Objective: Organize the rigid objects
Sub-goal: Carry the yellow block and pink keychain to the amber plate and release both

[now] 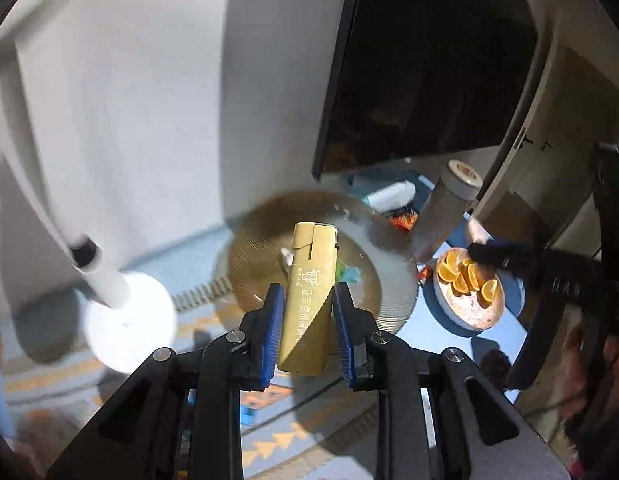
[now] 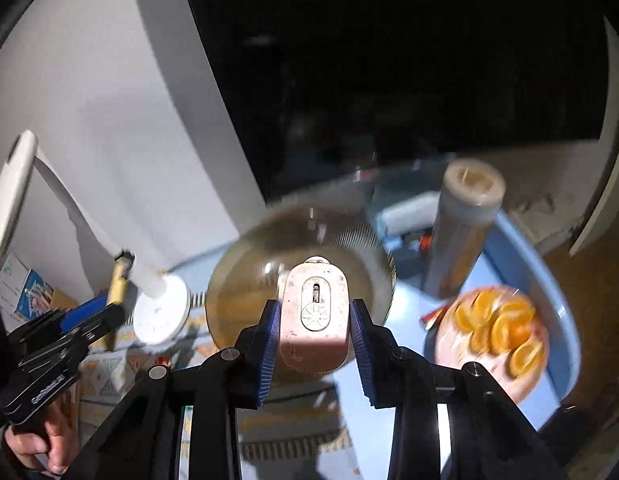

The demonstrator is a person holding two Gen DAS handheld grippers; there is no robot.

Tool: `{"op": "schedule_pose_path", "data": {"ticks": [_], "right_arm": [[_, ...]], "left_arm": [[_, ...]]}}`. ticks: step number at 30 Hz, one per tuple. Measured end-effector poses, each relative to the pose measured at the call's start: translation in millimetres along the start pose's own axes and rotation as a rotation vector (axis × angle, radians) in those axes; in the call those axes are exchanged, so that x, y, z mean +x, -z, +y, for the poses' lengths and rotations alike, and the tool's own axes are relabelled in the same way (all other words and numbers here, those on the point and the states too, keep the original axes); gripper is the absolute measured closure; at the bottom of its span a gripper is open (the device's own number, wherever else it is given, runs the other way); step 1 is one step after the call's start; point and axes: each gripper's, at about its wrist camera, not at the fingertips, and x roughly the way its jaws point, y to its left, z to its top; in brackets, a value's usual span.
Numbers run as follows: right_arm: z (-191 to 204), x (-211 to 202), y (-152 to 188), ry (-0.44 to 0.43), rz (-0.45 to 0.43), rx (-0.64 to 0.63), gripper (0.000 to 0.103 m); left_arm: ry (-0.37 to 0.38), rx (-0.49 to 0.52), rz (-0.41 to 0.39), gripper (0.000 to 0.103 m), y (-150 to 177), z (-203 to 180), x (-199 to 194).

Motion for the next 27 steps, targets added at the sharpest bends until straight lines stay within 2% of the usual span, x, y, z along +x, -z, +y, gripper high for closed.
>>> {"op": "schedule_pose_path", "data": {"ticks": [9, 18, 21, 22, 23, 24, 25, 27], "right_arm": [[-12, 59, 14, 0.002, 0.159, -0.027, 0.069], [-20, 82, 5, 0.005, 0.203, -0.035, 0.069], [-21, 89, 1, 0.01, 0.21, -0.029, 0.069], [-22, 93, 0, 0.01, 0.216, -0.029, 0.069], [-23, 95, -1, 0.006, 0.219, -0.025, 0.069], [-26, 95, 0, 0.002, 0.225, -0.012, 0.065], [-31, 93, 0, -0.007, 0.223, 0.014, 0.064], [-36, 87, 0, 0.002, 0.206, 0.029, 0.058]], "left_arm": [[-0.004, -0.071, 0.113, 0.081, 12, -13, 59], [-0.029, -0.056, 0.129, 0.081, 5, -17, 79], [-0.015, -0.066, 0.114, 0.078, 1, -16, 82], [-0.013, -0.071, 0.105, 0.061, 0, -15, 82], [-0.027, -0.073, 0.097, 0.037, -2, -14, 82], [-0.052, -0.08, 0.076, 0.025, -4, -12, 79], [-0.057, -0.086, 0.061, 0.016, -5, -9, 76], [-0.032, -0.106, 0.051, 0.016, -5, -2, 70]]}}
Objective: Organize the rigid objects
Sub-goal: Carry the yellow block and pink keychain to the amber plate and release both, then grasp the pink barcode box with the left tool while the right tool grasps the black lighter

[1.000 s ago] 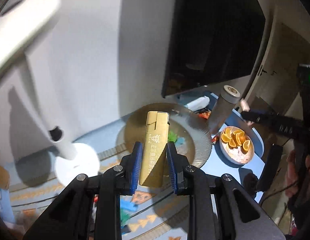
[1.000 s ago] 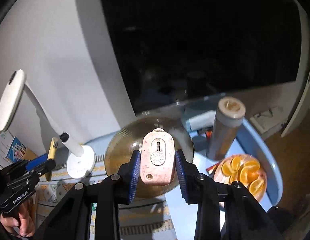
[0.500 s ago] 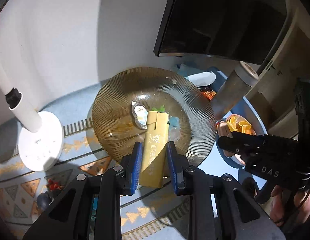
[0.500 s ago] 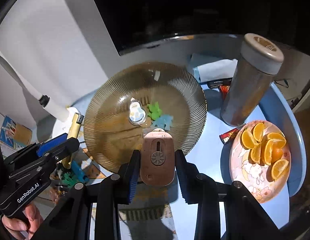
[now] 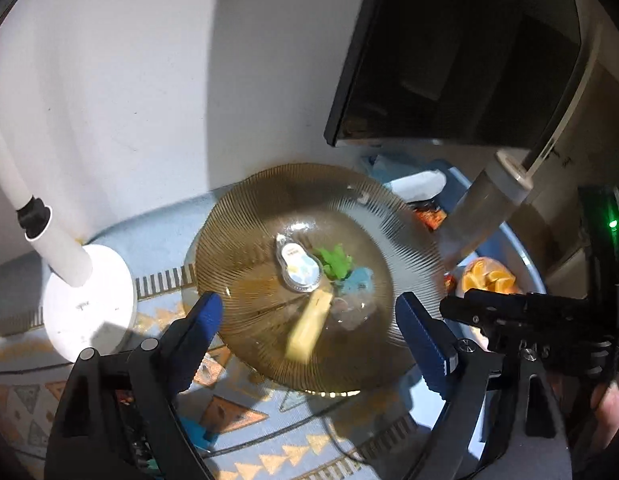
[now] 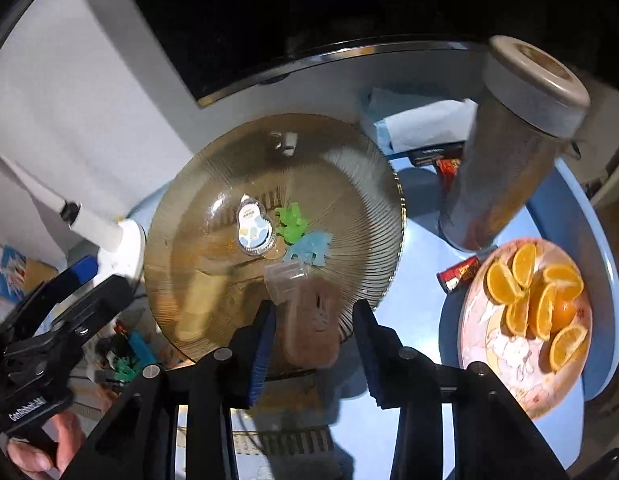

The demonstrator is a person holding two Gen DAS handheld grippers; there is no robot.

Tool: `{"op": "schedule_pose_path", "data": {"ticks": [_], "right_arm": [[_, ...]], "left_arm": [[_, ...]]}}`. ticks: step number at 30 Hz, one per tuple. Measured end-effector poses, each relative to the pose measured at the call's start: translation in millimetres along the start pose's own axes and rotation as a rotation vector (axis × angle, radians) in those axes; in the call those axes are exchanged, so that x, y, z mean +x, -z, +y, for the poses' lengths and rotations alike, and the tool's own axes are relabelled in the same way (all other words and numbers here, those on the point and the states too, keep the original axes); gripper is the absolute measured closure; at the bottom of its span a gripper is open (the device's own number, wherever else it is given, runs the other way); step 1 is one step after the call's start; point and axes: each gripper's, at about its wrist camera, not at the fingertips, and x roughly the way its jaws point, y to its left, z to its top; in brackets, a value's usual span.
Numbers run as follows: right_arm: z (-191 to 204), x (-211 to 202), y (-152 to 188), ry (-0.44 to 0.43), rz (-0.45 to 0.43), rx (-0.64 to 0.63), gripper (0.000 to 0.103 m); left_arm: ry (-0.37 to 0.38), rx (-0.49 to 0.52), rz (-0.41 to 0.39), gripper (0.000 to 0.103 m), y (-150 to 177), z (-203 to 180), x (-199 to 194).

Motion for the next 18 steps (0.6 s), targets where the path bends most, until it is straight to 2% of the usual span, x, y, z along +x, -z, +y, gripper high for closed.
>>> {"op": "schedule_pose_path", "data": {"ticks": [2, 9, 18], "right_arm": [[-4, -5, 2, 0.03, -0.016, 0.014, 0.05], [11, -18, 15, 0.004, -0.018, 0.019, 0.049], [91, -18, 62, -0.115, 0.008, -0.107, 0.045]], "left_arm": [[0.008, -0.025, 0.024, 0.016, 3, 10, -4], [-0.032, -0.111, 0.057, 0.016, 47, 56, -40], [-0.184, -0.298, -0.016, 0.016, 100, 160, -128]]}}
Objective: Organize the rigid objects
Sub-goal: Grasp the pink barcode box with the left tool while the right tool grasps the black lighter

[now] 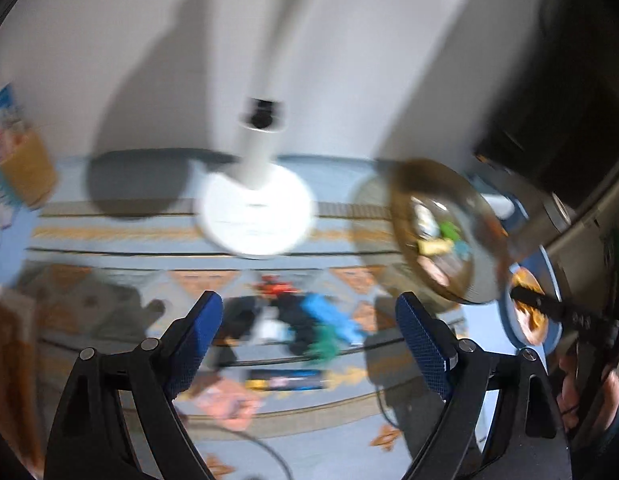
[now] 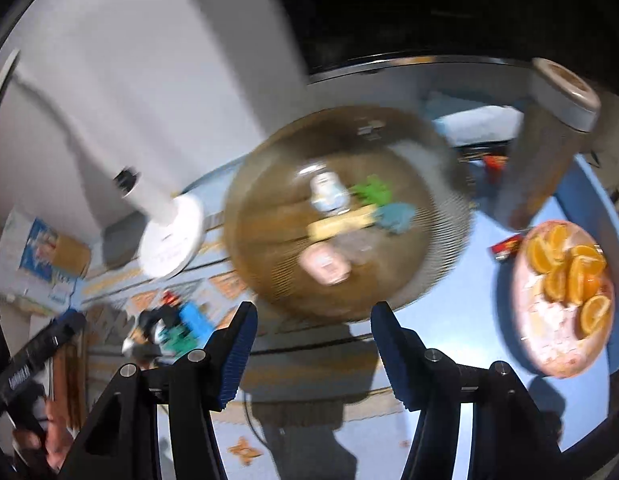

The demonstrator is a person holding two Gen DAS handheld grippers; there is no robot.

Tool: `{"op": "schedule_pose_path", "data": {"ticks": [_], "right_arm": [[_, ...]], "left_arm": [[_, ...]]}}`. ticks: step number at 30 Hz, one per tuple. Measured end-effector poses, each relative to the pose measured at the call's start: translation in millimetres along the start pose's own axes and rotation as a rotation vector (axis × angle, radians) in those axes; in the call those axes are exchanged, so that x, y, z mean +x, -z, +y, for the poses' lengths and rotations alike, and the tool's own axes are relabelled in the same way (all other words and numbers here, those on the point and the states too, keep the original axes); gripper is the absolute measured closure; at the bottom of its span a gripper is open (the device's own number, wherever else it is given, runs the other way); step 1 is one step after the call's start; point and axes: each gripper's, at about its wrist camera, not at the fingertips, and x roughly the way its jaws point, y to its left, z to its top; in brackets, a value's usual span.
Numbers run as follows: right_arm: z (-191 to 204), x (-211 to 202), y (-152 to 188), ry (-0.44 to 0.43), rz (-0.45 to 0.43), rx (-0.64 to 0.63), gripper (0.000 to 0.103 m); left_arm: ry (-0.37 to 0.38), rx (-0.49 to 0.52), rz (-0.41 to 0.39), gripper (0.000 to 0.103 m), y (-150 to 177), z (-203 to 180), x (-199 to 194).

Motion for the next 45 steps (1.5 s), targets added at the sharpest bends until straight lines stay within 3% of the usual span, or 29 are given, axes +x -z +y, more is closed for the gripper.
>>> {"op": "schedule_pose_path", "data": {"ticks": [4, 8, 11, 15, 18, 20, 24, 28, 33, 37, 41, 44, 45], "right_arm": [[42, 5, 6, -0.046, 0.035, -0.046, 0.045], [83, 11, 12, -0.05, 0.068, -0.119, 0.045], [104, 20, 18, -0.1, 0.114, -0.125, 0.045], [127, 38, 29, -0.09, 0.179, -0.17, 0.045], [137, 50, 35, -0.099, 0.219, -0.216, 0.045], [143, 63, 39, -0.094, 0.243, -0.276, 0.045], [150, 98, 50, -0.101, 0.341, -0.395, 0.045], [155, 125, 62, -0.153, 0.384, -0.474, 0.045], [164, 152, 64, -0.178, 0.396, -0.556, 0.045], [175, 158, 62, -0.184, 0.356, -0.654, 0.045], [189, 159, 71, -0.176, 0.311, -0.743, 0.045], [197, 156, 82, -0.145, 0.273, -0.823, 0.058], [196, 155, 84, -0.141, 0.269, -0.836, 0.068]], "left_arm": [[-0.047, -0.041, -0.044, 0.016, 2, 44, -27], [-0.039, -0.087, -0.027, 0.016, 19, 73, -33], [-0.01, -0.107, 0.045, 0.016, 39, 86, -21], [0.005, -0.029, 0.242, 0.016, 73, 70, 22], [-0.05, 0.1, 0.295, 0.016, 99, 48, 48], [-0.147, 0.155, 0.319, 0.016, 111, 43, 71], [-0.241, 0.2, 0.34, 0.017, 120, 48, 90], [-0.225, 0.095, 0.333, 0.016, 123, 69, 89], [-0.314, -0.121, 0.313, 0.017, 127, 131, 68], [-0.251, -0.191, 0.288, 0.018, 125, 154, 49], [-0.107, -0.15, 0.263, 0.018, 117, 129, 47], [-0.103, -0.089, 0.277, 0.018, 113, 102, 63], [-0.102, -0.074, 0.282, 0.018, 110, 97, 69]]}}
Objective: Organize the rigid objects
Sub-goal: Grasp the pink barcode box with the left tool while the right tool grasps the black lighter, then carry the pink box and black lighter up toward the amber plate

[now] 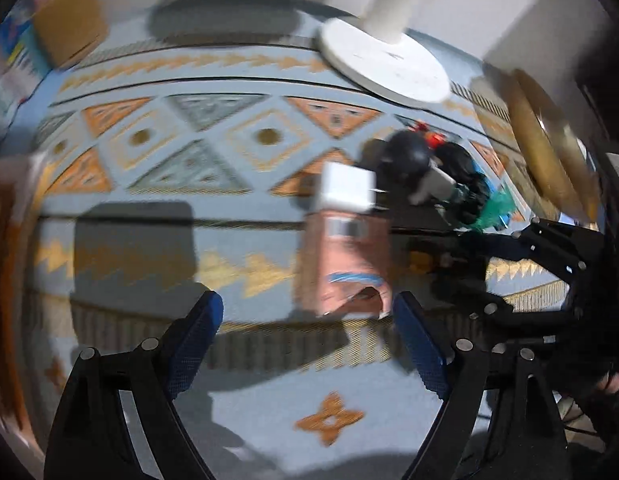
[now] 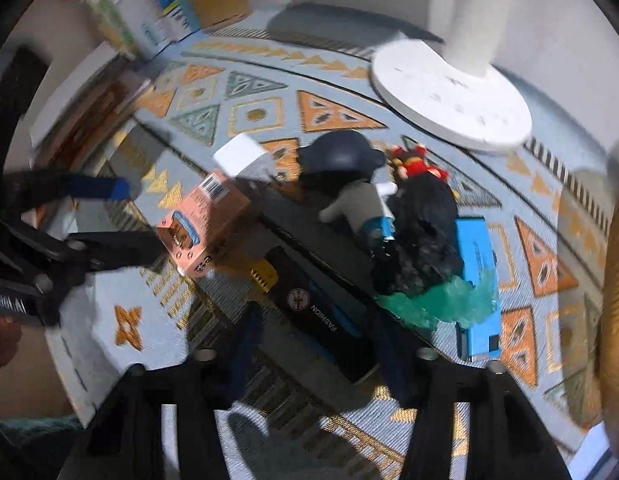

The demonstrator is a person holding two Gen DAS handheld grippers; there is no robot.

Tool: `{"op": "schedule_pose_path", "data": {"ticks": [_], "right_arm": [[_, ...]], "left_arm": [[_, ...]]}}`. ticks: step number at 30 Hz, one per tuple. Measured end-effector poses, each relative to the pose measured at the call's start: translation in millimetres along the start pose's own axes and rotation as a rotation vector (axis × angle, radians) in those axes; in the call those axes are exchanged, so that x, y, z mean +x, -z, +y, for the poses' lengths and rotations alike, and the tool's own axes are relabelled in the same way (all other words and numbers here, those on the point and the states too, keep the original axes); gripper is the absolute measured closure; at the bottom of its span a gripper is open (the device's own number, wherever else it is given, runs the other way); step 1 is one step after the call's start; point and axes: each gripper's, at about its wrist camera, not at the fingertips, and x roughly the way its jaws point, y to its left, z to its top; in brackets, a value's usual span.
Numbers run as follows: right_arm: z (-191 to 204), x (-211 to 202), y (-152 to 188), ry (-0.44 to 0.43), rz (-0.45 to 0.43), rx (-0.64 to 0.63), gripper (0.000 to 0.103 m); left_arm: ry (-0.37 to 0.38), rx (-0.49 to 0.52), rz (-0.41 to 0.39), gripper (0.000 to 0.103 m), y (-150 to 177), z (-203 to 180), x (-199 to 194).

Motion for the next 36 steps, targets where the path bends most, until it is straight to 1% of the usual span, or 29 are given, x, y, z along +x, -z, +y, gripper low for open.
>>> {"op": "schedule_pose_path", "data": {"ticks": [1, 3, 6, 7, 8, 9, 10, 11, 12, 14, 15, 16, 18, 20, 24, 26, 27, 32, 34, 36], "right_arm": [[2, -1, 2, -0.009, 0.003, -0.001, 0.074], [0, -4, 10, -0.04, 0.004, 0.034, 0.079], [-5, -12, 29, -0.041, 0.005, 0.113, 0.079], [-7, -15, 35, -0.045, 0.007, 0.148, 0.079], [-11, -17, 42, -0.05, 0.008, 0.18, 0.08], [-15, -20, 50, -0.057, 0.009, 0.217, 0.079], [-18, -22, 57, -0.063, 0.011, 0.244, 0.079], [-18, -22, 60, -0.067, 0.01, 0.263, 0.079], [-19, -24, 64, -0.071, 0.006, 0.289, 0.079], [-18, -22, 63, -0.085, 0.006, 0.325, 0.076], [-18, -21, 61, -0.101, 0.007, 0.338, 0.069], [-16, -20, 58, -0.099, 0.009, 0.339, 0.066], [-9, -17, 51, -0.061, 0.015, 0.321, 0.066], [0, -13, 45, -0.011, 0.012, 0.312, 0.066], [15, -9, 39, 0.087, 0.02, 0.289, 0.066], [23, -6, 37, 0.151, 0.024, 0.271, 0.072], [23, -7, 37, 0.15, 0.023, 0.267, 0.079], [32, -9, 28, 0.056, 0.004, 0.324, 0.079], [33, -14, 25, -0.02, -0.01, 0.372, 0.08], [31, -28, 21, -0.101, -0.047, 0.421, 0.08]], "left_arm": [[0.001, 0.01, 0.0, 0.018, -4, -7, 2], [0.009, 0.027, 0.004, 0.018, -5, -12, 7], [-0.014, 0.063, 0.015, 0.021, -10, -24, 17], [-0.028, 0.07, 0.022, 0.026, -12, -29, 21], [-0.048, 0.084, 0.018, 0.026, -15, -31, 24], [-0.07, 0.102, 0.015, 0.029, -18, -35, 25], [-0.095, 0.121, 0.005, 0.041, -20, -39, 25], [-0.11, 0.137, -0.003, 0.062, -21, -42, 25], [-0.129, 0.148, -0.008, 0.066, -22, -43, 24], [-0.094, 0.137, -0.006, 0.066, -21, -37, 21], [-0.082, 0.122, -0.006, 0.066, -19, -33, 19], [-0.075, 0.114, -0.005, 0.066, -18, -29, 17], [-0.042, 0.098, -0.007, 0.066, -11, -19, 11], [-0.013, 0.082, -0.015, 0.066, -1, -7, 1], [-0.008, 0.063, -0.014, 0.066, 16, 17, -14], [-0.006, 0.04, -0.022, 0.066, 21, 26, -19], [-0.001, 0.03, -0.025, 0.066, 22, 30, -21], [0.007, 0.038, -0.059, 0.066, 19, 35, -37], [0.018, 0.037, -0.071, 0.066, 13, 32, -42], [0.023, 0.039, -0.093, 0.066, 9, 31, -51]]}}
